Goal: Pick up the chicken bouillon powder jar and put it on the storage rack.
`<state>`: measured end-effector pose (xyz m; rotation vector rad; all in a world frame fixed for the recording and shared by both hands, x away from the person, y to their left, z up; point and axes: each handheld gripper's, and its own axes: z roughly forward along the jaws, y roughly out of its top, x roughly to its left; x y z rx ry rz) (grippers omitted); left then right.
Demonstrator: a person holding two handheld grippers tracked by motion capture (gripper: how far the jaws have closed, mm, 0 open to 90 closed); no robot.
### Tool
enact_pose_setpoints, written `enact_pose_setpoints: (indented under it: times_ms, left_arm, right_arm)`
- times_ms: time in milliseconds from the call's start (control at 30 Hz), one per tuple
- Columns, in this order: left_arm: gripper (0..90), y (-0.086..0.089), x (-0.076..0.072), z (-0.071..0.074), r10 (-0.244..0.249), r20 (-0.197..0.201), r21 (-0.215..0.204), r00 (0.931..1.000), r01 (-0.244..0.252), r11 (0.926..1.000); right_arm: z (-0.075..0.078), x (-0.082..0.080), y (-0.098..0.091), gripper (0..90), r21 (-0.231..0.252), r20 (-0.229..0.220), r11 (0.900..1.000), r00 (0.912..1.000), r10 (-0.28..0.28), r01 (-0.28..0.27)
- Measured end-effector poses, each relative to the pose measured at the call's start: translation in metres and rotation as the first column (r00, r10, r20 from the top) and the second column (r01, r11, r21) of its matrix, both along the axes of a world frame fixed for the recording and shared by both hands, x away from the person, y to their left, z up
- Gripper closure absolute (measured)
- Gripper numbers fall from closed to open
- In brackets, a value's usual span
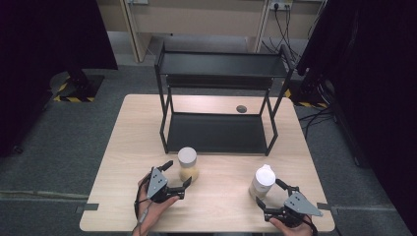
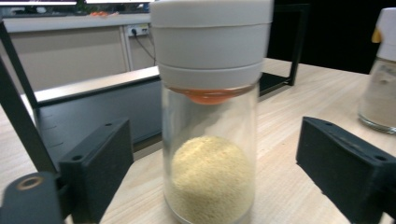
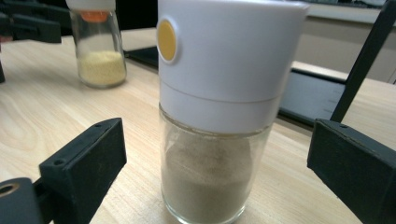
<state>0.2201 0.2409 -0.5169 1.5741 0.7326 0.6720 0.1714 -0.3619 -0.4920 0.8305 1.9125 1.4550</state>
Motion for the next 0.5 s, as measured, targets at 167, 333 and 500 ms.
enact_pose_setpoints:
  times_ms: [167,333,500]
  left_arm:
    - [10.8,0.0005,-0.0023,-0.0034,0.009,0.014,-0.015,0.9999,-0.009,0.9999]
    - [10.6,0.0015,-0.0029,-0.0048,0.006,0.021,-0.020,0.9998,-0.005,0.9998]
    - [10.4,0.0006,-0.0041,-0.0057,0.001,0.038,-0.009,0.9993,-0.001,1.0000]
  right_arm:
    - [-0.0041,-0.0013,-0.0048,4.8,0.038,0.003,0.9993,1.0000,-0.005,0.005]
    - [-0.0062,-0.0053,-0.0031,5.1,0.024,0.031,0.9997,0.9995,-0.007,0.006]
    - [-0.0080,-0.0054,-0.0060,5.1,0.041,0.031,0.9991,0.9995,-0.006,0.005]
